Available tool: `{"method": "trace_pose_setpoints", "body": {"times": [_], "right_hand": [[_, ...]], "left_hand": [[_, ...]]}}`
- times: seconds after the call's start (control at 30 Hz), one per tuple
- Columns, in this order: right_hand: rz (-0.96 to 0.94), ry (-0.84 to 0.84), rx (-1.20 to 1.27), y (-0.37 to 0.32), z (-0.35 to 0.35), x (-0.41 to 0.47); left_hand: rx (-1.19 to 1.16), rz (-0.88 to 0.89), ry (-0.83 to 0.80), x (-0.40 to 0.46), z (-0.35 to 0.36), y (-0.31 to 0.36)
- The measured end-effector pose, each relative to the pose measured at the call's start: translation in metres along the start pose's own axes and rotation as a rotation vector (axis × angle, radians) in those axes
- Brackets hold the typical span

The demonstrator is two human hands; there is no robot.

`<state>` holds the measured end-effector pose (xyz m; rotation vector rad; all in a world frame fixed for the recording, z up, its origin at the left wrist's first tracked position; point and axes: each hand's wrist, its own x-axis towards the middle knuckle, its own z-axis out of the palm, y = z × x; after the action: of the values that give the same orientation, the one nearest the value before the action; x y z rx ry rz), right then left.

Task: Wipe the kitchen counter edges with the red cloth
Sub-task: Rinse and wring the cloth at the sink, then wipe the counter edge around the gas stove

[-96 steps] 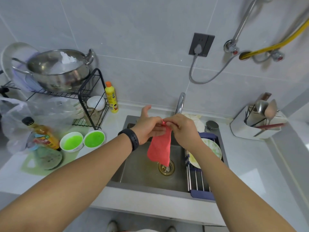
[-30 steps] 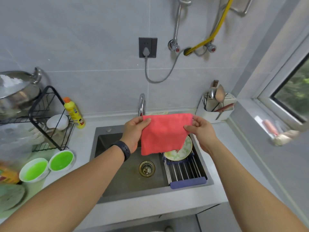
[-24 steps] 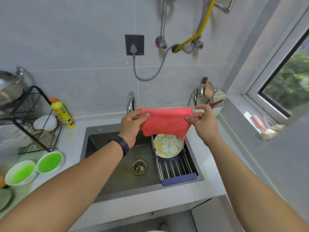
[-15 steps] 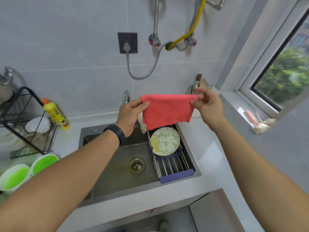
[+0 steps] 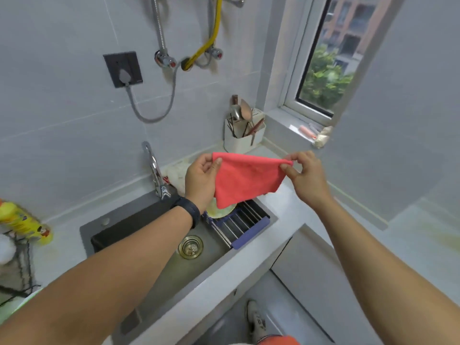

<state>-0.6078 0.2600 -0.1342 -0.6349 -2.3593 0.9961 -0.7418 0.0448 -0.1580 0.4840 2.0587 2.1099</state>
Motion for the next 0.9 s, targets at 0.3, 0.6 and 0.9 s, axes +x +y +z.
{"method": "trace_pose_setpoints", "body": {"times": [0.3,0.6,0.9], "right_hand": [[0.413,0.247,0.148,0.104,-0.099,-0.151],[0.644,0.429,0.122,0.193,-0.178,-0.27],[0.842,0.349,0.102,0.302,-0.248,-0.349]], "left_hand": [[-0.007,-0.198,-0.336,-0.095,0.129,-0.04],[0.204,-0.29,-0.713,-0.18,0.253,-0.059],[0.351,-0.483,-0.781,-0.275,0.375,-0.099]]}}
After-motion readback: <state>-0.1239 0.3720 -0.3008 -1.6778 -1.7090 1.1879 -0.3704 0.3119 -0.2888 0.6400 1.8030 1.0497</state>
